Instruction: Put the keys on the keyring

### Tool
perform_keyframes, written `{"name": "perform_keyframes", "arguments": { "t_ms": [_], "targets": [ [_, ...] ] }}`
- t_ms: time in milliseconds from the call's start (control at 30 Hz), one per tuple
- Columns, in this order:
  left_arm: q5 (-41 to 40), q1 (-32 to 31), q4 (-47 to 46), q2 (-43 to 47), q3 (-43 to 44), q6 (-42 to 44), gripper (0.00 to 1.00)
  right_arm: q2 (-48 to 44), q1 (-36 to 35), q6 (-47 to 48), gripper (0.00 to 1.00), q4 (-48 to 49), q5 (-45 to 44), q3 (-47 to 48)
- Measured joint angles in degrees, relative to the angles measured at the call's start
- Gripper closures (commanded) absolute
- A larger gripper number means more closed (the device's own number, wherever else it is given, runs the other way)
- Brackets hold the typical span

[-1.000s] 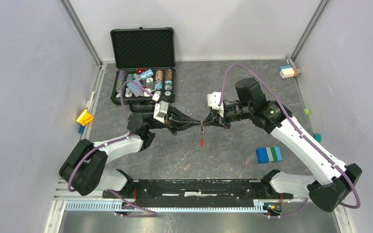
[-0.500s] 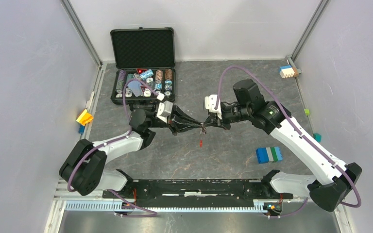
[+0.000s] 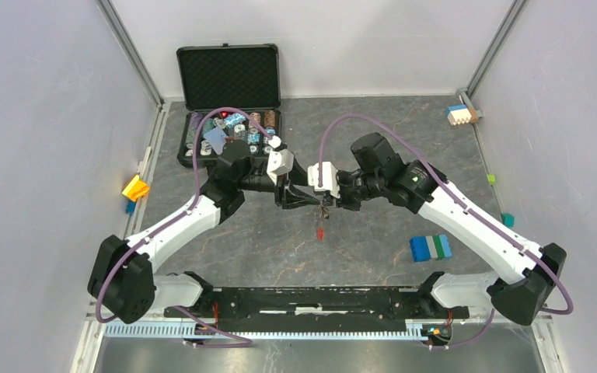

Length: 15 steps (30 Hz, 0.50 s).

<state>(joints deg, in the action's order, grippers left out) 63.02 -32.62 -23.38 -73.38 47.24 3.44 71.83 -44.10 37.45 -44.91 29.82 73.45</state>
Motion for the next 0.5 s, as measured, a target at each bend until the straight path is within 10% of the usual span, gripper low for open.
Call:
{"name": "perform_keyframes", "arguments": {
  "t_ms": [500],
  "targets": [
    [-5.53, -0.33, 16.31, 1.33, 0.85, 9.46, 0.59, 4.76, -3.74, -1.11, 1.00, -1.73, -9.53, 3.69]
  ]
}}
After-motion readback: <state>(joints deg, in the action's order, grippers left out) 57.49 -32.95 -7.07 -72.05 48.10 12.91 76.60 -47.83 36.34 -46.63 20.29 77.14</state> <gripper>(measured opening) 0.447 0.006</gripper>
